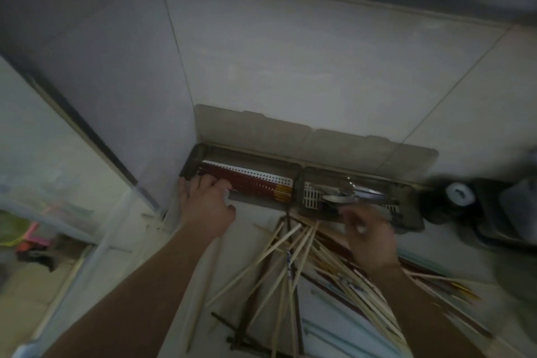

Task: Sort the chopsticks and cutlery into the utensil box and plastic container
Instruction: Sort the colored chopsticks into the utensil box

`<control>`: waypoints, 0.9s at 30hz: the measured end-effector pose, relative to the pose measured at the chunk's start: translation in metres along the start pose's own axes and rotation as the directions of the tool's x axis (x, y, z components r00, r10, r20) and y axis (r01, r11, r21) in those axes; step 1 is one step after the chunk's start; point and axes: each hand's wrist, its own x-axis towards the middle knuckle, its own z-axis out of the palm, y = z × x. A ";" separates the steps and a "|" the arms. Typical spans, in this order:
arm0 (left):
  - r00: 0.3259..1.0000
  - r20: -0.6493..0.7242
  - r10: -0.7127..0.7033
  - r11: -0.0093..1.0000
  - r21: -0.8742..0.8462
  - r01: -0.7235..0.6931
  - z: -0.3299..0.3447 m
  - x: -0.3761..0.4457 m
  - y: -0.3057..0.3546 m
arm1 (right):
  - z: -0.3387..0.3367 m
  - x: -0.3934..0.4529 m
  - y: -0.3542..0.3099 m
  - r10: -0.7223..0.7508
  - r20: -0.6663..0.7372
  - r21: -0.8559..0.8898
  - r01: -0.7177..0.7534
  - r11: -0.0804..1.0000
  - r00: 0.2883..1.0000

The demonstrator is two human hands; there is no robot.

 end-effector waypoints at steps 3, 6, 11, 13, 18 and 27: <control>1.000 0.013 -0.006 1.000 0.024 0.006 0.000 0.001 0.001 | -0.029 -0.061 0.047 0.102 -0.020 -0.198 -0.104 0.975 0.995; 1.000 -0.001 -0.009 1.000 0.027 0.009 0.003 0.002 0.000 | -0.034 -0.110 0.064 -0.056 0.051 -0.305 0.069 0.950 0.997; 1.000 0.011 0.003 0.997 0.078 -0.004 0.002 0.003 0.000 | -0.020 -0.157 0.064 -0.064 0.123 -0.439 0.112 0.891 0.990; 1.000 0.001 0.004 0.997 0.078 -0.004 0.002 0.002 0.000 | -0.013 -0.169 0.062 0.000 0.097 -0.467 0.045 0.883 0.995; 1.000 0.019 0.020 0.991 0.135 -0.022 0.000 0.003 -0.002 | -0.007 -0.190 0.063 0.016 0.132 -0.497 0.052 0.866 0.991; 1.000 0.024 0.008 0.992 0.124 -0.011 -0.003 0.002 0.000 | -0.020 -0.165 0.057 0.118 0.046 -0.586 -0.069 0.807 0.992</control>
